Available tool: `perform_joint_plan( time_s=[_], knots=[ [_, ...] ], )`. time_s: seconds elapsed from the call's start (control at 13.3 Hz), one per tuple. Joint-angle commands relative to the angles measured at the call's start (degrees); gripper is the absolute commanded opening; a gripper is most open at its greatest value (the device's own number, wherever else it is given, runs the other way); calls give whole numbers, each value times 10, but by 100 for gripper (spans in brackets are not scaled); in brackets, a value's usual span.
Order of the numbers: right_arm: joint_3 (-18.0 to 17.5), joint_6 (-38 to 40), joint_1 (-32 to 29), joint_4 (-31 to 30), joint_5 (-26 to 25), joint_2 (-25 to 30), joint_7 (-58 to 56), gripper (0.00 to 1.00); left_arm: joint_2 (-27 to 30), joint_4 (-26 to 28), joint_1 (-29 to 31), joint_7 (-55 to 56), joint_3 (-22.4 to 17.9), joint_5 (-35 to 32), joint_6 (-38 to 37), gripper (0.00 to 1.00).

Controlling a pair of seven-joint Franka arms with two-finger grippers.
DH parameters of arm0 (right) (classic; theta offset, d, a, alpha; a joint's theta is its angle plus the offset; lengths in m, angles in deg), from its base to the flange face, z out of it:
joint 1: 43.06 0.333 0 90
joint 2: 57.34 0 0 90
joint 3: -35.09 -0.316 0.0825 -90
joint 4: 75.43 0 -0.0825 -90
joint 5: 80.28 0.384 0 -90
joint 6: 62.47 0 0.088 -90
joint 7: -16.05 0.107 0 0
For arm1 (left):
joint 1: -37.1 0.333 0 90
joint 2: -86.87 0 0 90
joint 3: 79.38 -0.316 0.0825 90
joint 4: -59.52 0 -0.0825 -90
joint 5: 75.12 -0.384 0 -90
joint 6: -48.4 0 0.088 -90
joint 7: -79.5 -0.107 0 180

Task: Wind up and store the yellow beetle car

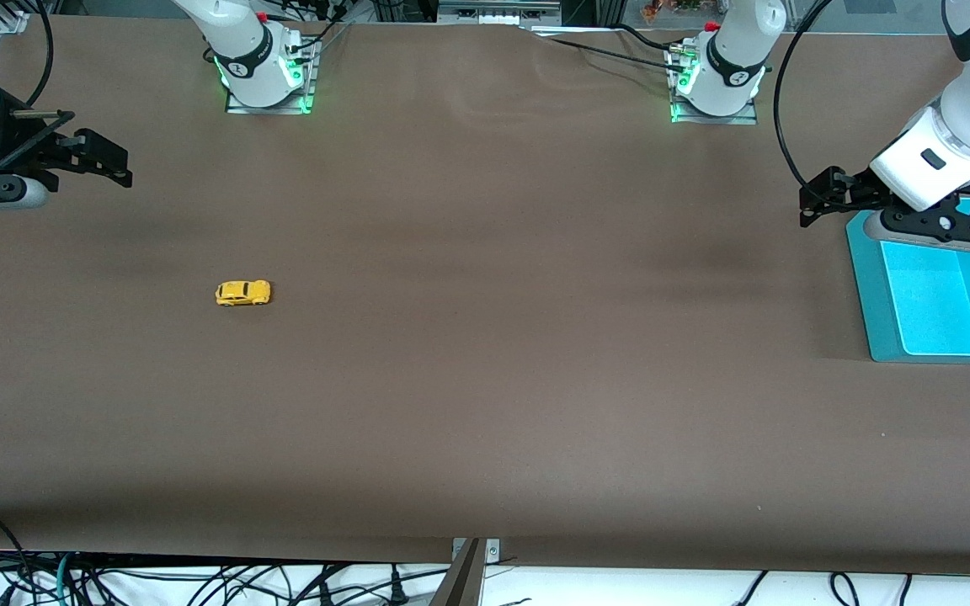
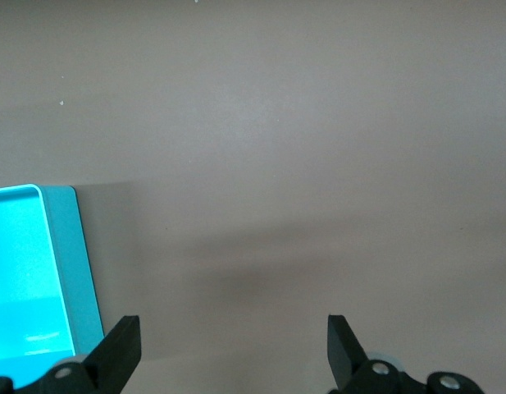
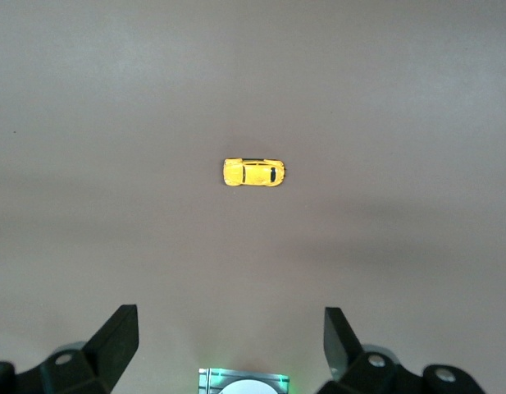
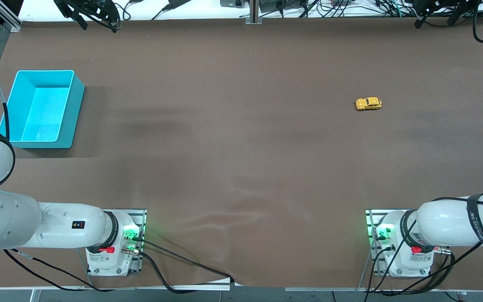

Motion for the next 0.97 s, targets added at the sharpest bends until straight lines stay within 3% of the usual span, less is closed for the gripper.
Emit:
perform_joint_plan(
  time_s=[0.0, 0.9],
  knots=[
    [3, 0, 4, 3, -5, 2, 7, 100, -6, -18, 3, 2, 6, -13, -14, 100],
    [2, -1, 3, 3, -8, 1, 8, 100, -6, -17, 3, 1, 6, -13, -14, 100]
  ],
)
